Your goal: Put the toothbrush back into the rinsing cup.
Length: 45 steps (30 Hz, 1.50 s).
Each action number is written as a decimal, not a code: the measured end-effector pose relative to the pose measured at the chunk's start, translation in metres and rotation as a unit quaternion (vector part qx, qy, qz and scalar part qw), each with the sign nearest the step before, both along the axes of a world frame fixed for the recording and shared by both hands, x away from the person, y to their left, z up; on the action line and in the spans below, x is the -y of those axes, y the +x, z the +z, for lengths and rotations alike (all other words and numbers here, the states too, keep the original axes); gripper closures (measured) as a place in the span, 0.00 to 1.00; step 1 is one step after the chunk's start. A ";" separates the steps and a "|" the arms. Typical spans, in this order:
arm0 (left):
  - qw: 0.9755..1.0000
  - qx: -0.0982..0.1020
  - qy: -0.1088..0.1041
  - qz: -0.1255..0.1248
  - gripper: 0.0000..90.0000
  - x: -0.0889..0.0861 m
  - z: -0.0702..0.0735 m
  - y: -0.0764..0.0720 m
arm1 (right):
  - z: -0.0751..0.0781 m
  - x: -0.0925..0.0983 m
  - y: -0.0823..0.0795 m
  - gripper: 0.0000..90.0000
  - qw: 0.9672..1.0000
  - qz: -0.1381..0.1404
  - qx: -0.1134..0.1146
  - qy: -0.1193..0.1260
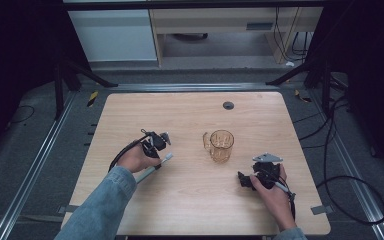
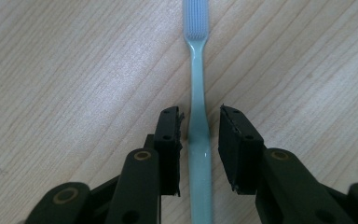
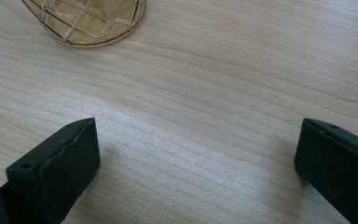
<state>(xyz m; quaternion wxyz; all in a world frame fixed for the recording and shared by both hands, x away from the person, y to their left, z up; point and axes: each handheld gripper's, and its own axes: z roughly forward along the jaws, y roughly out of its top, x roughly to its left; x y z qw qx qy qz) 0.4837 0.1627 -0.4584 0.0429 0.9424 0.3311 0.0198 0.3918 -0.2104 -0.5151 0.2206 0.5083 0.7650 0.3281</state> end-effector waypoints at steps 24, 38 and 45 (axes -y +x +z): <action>1.000 -0.010 0.000 -0.002 0.87 0.002 -0.004 0.002 | 0.000 0.000 0.000 0.00 1.000 0.000 -0.001 -0.001; 0.997 0.049 -0.060 -0.011 0.88 0.003 0.026 -0.009 | 0.000 0.000 0.000 0.00 1.000 0.002 0.000 -0.001; 0.984 0.112 -0.138 -0.002 0.88 -0.004 0.049 -0.012 | 0.000 0.000 0.001 0.00 1.000 0.004 0.000 0.000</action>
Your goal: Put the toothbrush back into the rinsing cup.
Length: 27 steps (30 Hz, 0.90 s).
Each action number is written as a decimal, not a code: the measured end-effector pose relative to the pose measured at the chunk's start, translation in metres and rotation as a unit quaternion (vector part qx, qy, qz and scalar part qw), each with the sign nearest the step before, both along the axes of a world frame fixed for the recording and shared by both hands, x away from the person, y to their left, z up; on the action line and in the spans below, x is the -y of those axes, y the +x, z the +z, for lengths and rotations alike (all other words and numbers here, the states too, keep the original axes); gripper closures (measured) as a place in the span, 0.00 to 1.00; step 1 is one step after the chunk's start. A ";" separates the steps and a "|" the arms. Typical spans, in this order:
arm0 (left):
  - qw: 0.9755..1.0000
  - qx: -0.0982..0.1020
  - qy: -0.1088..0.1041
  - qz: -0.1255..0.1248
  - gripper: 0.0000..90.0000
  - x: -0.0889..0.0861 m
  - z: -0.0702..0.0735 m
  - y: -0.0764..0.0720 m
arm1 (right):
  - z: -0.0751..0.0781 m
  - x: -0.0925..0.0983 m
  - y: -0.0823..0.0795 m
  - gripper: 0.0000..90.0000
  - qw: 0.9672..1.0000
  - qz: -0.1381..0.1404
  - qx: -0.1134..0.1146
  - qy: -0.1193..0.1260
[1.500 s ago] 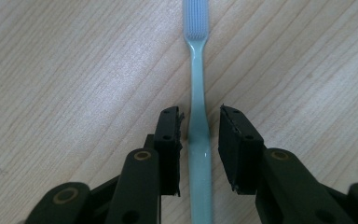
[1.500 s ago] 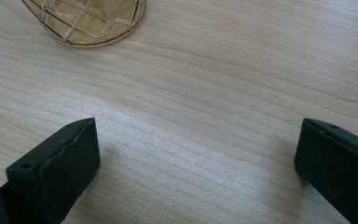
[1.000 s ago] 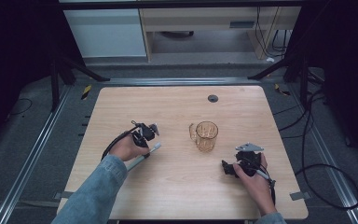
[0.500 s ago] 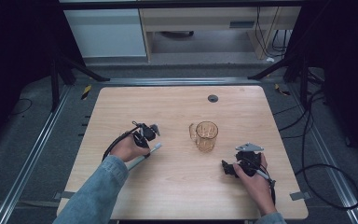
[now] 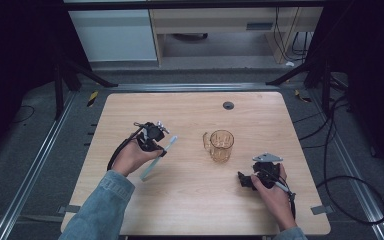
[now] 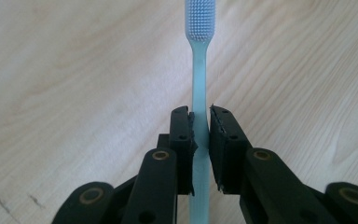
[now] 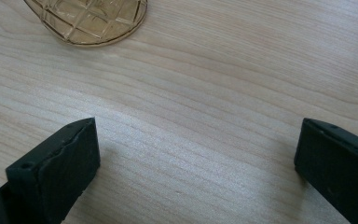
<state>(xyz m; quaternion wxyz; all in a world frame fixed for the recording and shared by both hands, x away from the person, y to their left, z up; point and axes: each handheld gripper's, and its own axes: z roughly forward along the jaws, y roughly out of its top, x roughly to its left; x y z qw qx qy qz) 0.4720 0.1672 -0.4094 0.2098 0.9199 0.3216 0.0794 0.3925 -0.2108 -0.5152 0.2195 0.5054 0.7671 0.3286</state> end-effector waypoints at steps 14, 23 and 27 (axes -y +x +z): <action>0.992 0.074 -0.097 0.022 0.88 -0.002 0.008 0.000 | 0.000 0.000 -0.001 0.01 1.000 0.004 0.000 -0.001; 0.986 0.103 -0.126 0.030 0.88 0.009 0.012 0.002 | 0.000 -0.001 -0.004 0.01 1.000 0.007 0.000 0.000; 0.984 0.116 -0.132 0.034 0.88 0.014 0.012 0.002 | 0.000 -0.001 -0.004 0.01 1.000 0.006 -0.001 0.000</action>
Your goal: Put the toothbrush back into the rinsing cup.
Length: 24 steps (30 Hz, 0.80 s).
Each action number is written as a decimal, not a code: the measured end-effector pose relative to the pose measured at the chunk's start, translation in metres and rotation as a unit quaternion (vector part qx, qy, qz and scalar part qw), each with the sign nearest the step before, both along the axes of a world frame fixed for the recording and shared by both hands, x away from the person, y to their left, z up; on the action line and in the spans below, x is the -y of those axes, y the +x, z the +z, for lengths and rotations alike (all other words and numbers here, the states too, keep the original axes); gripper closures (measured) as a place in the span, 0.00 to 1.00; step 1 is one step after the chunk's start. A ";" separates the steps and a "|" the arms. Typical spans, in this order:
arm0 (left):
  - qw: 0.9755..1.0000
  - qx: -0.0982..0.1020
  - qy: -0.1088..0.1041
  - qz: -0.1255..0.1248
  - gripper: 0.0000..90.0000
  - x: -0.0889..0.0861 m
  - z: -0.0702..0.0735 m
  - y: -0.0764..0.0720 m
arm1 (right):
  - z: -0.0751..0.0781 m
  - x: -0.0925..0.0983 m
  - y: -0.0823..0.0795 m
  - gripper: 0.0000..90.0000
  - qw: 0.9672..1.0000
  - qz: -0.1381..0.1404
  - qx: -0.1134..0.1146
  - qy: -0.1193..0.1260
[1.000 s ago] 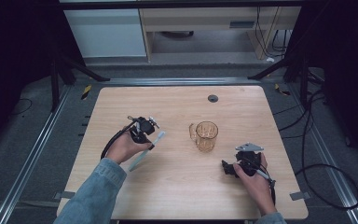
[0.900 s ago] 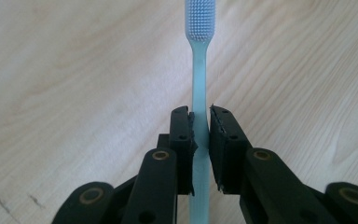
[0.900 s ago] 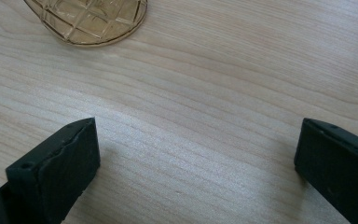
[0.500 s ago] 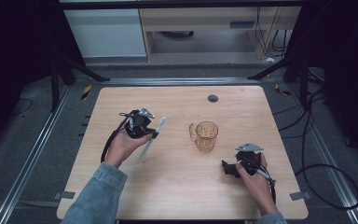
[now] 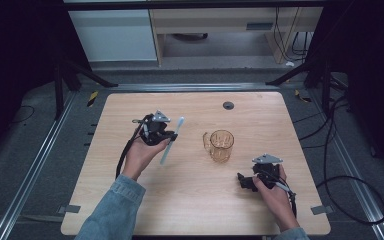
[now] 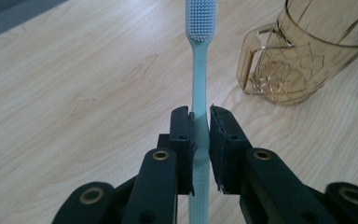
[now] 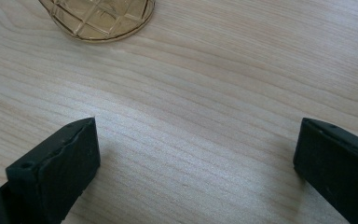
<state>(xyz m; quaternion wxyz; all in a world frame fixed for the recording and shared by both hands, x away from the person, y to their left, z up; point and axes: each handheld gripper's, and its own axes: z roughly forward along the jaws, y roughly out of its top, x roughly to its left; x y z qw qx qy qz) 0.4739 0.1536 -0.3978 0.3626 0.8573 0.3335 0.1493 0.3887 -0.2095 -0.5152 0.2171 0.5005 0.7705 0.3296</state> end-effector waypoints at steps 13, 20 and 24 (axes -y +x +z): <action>0.996 0.066 -0.059 0.011 0.88 0.014 0.011 -0.005 | 0.000 0.000 0.000 0.01 1.000 0.002 0.000 0.001; 0.991 0.100 -0.086 0.016 0.88 0.025 0.015 -0.007 | 0.000 0.001 0.000 0.00 1.000 0.006 0.000 0.001; 0.989 0.108 -0.095 0.018 0.88 0.026 0.017 -0.005 | 0.000 0.001 0.001 0.00 1.000 0.007 0.000 0.001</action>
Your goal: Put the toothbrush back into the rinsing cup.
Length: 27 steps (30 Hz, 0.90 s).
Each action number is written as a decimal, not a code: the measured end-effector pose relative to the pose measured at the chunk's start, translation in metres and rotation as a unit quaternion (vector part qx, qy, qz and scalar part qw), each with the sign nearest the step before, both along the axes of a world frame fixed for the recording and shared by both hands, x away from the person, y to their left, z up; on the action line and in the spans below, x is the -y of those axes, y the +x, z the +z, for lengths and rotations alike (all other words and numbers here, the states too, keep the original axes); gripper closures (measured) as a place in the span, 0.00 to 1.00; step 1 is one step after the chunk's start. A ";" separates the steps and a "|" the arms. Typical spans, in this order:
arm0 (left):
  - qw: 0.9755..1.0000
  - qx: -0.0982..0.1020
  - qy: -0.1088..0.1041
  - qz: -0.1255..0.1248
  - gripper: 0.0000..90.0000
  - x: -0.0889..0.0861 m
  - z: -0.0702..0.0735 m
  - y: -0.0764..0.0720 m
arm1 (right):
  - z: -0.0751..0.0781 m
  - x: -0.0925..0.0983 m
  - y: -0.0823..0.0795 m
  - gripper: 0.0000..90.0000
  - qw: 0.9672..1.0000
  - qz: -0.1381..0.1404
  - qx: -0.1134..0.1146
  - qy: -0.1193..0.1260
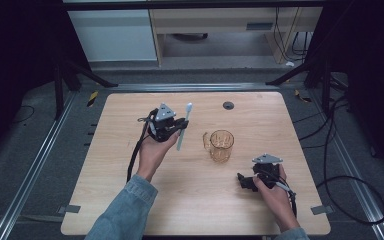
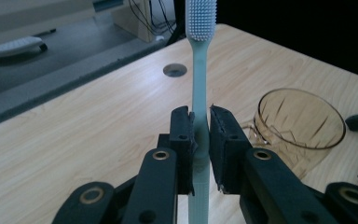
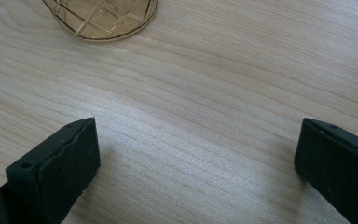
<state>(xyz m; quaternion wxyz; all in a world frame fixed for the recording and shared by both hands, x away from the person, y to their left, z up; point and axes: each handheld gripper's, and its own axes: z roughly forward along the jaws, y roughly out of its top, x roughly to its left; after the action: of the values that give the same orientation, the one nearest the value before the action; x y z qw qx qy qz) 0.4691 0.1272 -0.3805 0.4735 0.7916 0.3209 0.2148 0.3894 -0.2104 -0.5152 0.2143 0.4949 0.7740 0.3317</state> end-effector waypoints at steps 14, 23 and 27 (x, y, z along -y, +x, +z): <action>0.998 0.050 -0.044 -0.001 0.88 0.006 0.005 -0.003 | 0.000 0.001 0.000 0.00 1.000 0.007 -0.001 0.000; 0.994 0.090 -0.065 0.001 0.88 0.014 0.012 -0.002 | 0.000 0.001 0.000 0.00 1.000 0.007 -0.001 -0.001; 0.992 0.095 -0.084 0.003 0.88 0.013 0.012 0.000 | 0.000 0.001 0.000 0.00 1.000 0.007 -0.001 -0.001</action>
<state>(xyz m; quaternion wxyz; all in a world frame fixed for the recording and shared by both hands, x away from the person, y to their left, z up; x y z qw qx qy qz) 0.4695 0.1140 -0.3686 0.5656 0.7245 0.2936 0.2625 0.3897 -0.2115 -0.5151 0.2119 0.4899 0.7776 0.3324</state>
